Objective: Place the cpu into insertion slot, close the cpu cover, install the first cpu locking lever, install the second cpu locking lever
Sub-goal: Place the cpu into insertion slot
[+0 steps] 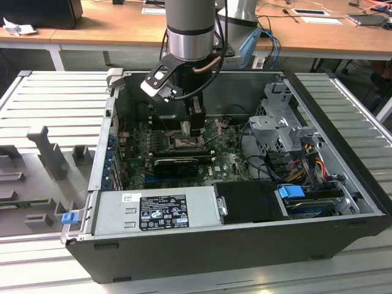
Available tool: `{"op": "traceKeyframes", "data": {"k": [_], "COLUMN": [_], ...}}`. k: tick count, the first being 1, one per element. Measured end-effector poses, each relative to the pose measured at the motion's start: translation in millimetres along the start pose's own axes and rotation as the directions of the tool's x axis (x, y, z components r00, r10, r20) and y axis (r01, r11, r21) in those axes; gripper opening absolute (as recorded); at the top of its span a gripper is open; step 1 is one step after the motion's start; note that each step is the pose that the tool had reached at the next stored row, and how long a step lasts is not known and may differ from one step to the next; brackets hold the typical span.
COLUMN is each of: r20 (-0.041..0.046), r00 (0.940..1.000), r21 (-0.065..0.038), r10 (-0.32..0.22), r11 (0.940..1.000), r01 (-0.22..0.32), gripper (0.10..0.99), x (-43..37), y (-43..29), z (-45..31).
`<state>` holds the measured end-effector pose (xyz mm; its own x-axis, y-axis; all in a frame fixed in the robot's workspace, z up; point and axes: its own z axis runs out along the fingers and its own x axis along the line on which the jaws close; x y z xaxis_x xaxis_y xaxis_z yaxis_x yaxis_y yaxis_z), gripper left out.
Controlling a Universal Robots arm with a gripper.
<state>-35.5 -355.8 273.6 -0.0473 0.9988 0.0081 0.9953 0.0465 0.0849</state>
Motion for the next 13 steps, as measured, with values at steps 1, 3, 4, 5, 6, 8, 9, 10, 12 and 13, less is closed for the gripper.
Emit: {"op": "traceKeyframes", "data": {"k": [1, 3, 4, 5, 6, 8, 9, 10, 12, 13], "r20": [0.0009, 0.0019, 0.0019, 0.0020, 0.0018, 0.0021, 0.0023, 0.0023, 0.0021, 0.0021], "r00": [0.9999, 0.9997, 0.9997, 0.9997, 0.9997, 0.9997, 0.9997, 0.9997, 0.9997, 0.9997], "r21": [0.000, 0.000, 0.000, 0.000, 0.000, 0.000, 0.000, 0.000, 0.000, 0.000], "r10": [0.012, 0.023, 0.023, 0.023, 0.023, 0.023, 0.023, 0.023, 0.023, 0.023], "r11": [0.9999, 0.9997, 0.9997, 0.9997, 0.9997, 0.9997, 0.9997, 0.9997, 0.9997, 0.9997], "r01": [-0.012, -0.023, -0.023, -0.023, -0.023, -0.023, -0.023, -0.023, -0.023, -0.023], "gripper": [0.525, 0.525, 0.525, 0.525, 0.525, 0.525, 0.525, 0.525, 0.525, 0.525], "x": [0.4, 1.4, 1.7, 1.9, 1.9, 1.9, 1.9, 2.0, 2.3, 2.4], "y": [-0.4, -1.1, -1.1, -1.1, -1.3, -1.5, -1.5, -1.5, -1.5, -1.5], "z": [2.9, 8.2, 9.7, 10.8, 11.9, 13.6, 13.8, 14.1, 14.6, 14.8]}}
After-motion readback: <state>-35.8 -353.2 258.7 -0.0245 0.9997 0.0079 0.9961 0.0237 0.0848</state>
